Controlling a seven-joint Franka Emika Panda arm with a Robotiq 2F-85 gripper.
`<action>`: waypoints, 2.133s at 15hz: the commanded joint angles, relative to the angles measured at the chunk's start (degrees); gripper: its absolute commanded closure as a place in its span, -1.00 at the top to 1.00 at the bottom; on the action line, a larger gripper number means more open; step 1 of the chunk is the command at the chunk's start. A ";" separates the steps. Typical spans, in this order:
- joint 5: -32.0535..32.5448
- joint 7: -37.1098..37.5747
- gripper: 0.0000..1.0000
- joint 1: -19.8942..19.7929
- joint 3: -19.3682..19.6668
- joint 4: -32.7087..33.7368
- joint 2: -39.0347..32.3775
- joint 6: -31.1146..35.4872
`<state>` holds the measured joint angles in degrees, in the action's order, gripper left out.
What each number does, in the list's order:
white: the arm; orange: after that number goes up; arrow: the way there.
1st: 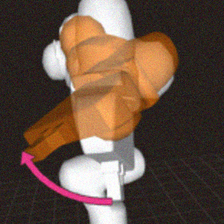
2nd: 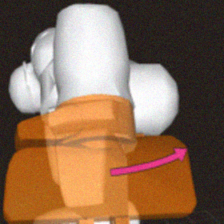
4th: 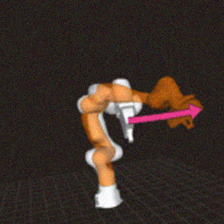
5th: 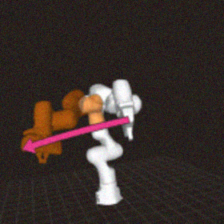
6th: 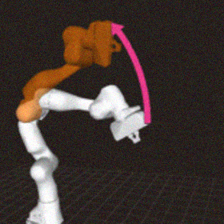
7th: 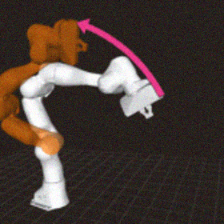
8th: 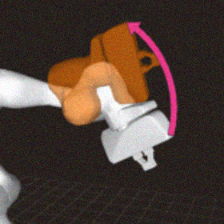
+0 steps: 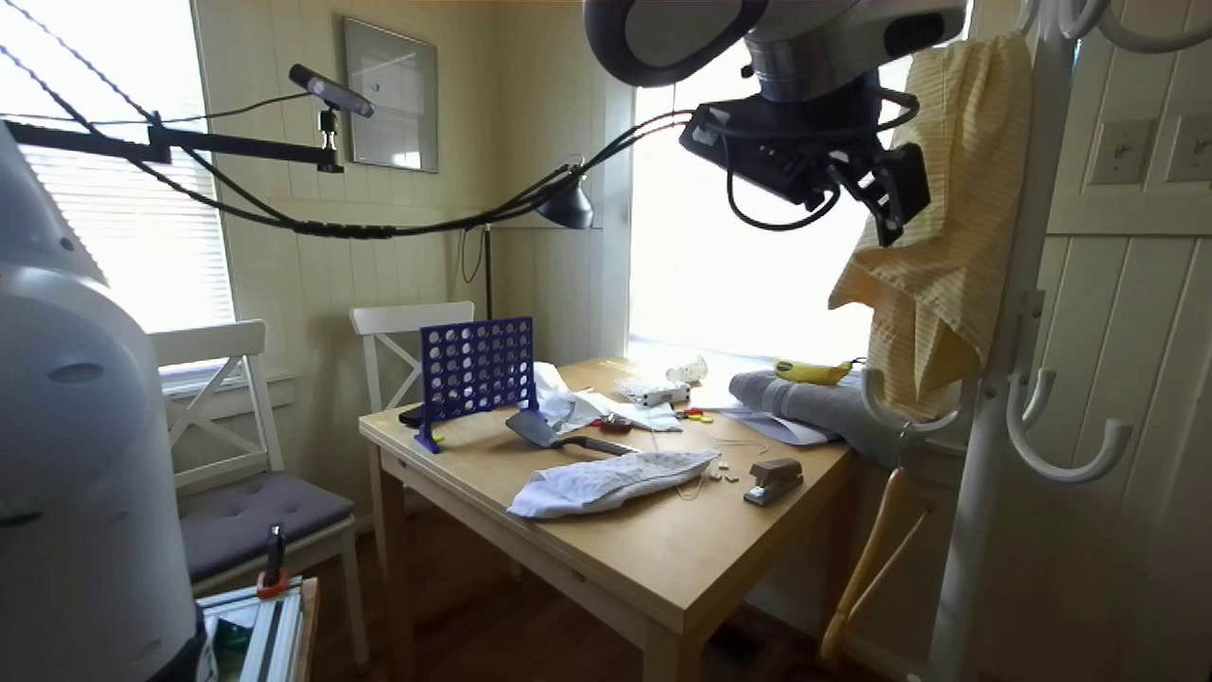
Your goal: Put the yellow towel on the table
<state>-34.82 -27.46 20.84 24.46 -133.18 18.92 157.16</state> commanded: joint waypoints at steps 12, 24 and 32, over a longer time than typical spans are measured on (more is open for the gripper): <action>-13.47 -35.13 1.00 5.00 10.14 21.91 -12.13 -22.55; -38.35 -47.33 1.00 -23.44 -11.09 33.61 -25.46 -25.59; -33.67 -44.62 1.00 -25.46 -14.61 31.21 -24.49 -22.82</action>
<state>-70.52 -73.84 -3.14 12.00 -102.14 -4.87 133.52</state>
